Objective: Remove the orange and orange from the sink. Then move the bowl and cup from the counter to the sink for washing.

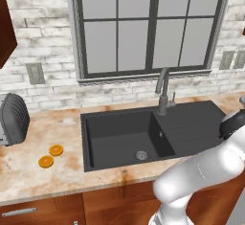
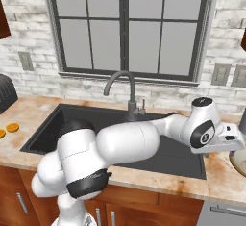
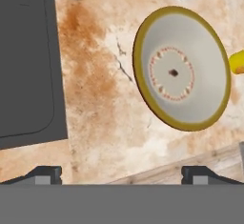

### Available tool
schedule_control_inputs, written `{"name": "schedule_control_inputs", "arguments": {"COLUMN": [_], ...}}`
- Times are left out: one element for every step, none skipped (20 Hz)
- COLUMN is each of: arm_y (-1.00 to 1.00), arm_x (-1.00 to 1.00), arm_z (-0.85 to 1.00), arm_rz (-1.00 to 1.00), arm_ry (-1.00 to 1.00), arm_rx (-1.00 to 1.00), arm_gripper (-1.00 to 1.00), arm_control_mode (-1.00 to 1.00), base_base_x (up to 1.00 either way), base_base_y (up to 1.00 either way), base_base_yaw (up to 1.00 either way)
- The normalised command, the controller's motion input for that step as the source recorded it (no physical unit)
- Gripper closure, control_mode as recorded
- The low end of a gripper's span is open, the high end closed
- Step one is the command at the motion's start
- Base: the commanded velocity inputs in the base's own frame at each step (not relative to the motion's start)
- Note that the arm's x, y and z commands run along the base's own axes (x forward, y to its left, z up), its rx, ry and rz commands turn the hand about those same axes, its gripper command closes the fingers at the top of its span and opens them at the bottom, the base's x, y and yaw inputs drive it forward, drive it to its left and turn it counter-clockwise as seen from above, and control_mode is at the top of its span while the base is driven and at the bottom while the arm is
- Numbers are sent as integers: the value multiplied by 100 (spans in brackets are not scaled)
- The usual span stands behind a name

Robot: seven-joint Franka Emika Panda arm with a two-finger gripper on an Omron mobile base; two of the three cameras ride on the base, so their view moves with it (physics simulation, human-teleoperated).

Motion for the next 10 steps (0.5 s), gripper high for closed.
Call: {"name": "schedule_control_inputs", "arguments": {"arm_y": [-20, -22, -23, -23, -23, -23, -23, -22, -22, -22], "arm_x": [16, 16, 15, 17, 18, 20, 20, 21, 22, 22], "arm_z": [-14, -14, -14, -14, -15, -16, -15, -17, -18, -19], "arm_rz": [7, 7, 7, 7, 7, 7, 6, 6, 4, 4], "arm_ry": [0, 0, 0, 0, 0, 0, 0, 0, 0, 0], "arm_rx": [3, 3, 2, 2, 1, 0, 0, 0, 0, 0], "arm_gripper": [-100, -100, -100, -100, -100, -100, -100, -100, -100, -100], "arm_control_mode": [-100, -100, -100, -100, -100, -100, -100, -100, -100, -100], "base_base_x": [0, 0, 0, 0, 0, 0, 0, 0, 0, 0], "base_base_y": [0, 0, 0, 0, 0, 0, 0, 0, 0, 0], "base_base_yaw": [0, 0, 0, 0, 0, 0, 0, 0, 0, 0]}}
